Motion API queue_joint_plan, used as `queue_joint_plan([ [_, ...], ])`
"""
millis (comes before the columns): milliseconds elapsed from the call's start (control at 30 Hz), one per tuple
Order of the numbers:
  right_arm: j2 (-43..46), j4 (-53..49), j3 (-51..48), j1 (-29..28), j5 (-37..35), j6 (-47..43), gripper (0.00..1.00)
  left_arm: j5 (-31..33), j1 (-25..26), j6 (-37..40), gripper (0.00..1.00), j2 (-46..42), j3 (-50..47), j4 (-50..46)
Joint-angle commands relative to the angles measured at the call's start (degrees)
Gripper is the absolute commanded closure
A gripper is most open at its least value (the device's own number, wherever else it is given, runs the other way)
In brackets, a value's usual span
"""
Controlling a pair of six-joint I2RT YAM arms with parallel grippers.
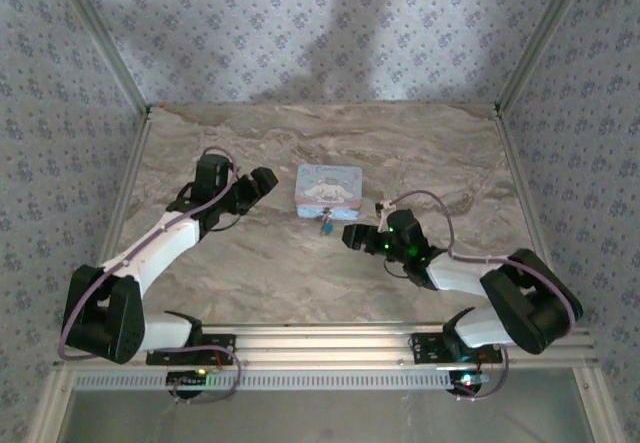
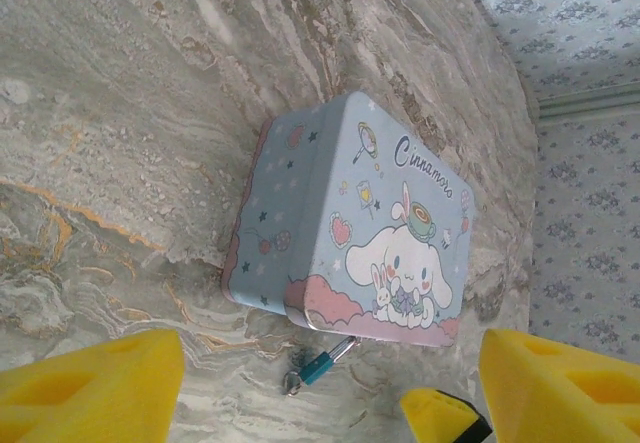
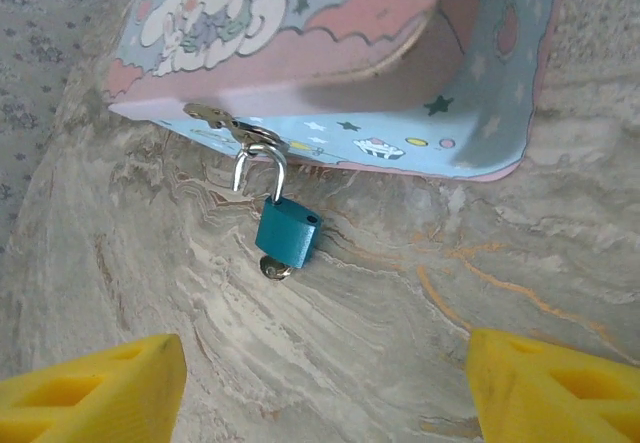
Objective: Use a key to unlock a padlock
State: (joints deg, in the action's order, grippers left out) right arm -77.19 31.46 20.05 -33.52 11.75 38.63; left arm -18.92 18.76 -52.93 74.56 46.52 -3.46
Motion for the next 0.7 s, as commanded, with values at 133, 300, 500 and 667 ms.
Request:
queue_joint_plan([
  [133, 5.73, -7.08, 1.9, 2.61, 8.19, -6.45, 0.12, -4.89, -0.66, 2.48, 0.22, 4.28, 4.27, 0.25],
  [300, 2.12, -4.77, 4.2, 4.32, 15.55, -4.85, 0.13, -9.6, -0.44, 1.6, 0.23, 10.22, 6.98, 3.98],
  [500, -6.28, 4.85, 5.37, 3.78, 16.25, -3.64, 0.17, -12.66, 1.65, 2.02, 0.23, 17.17, 11.27, 5.46],
  [667, -11.81, 10.11, 6.18, 2.39, 12.42, -3.86, 0.18, -13.25, 2.88, 1.83, 0.23, 22.31, 14.03, 5.63],
])
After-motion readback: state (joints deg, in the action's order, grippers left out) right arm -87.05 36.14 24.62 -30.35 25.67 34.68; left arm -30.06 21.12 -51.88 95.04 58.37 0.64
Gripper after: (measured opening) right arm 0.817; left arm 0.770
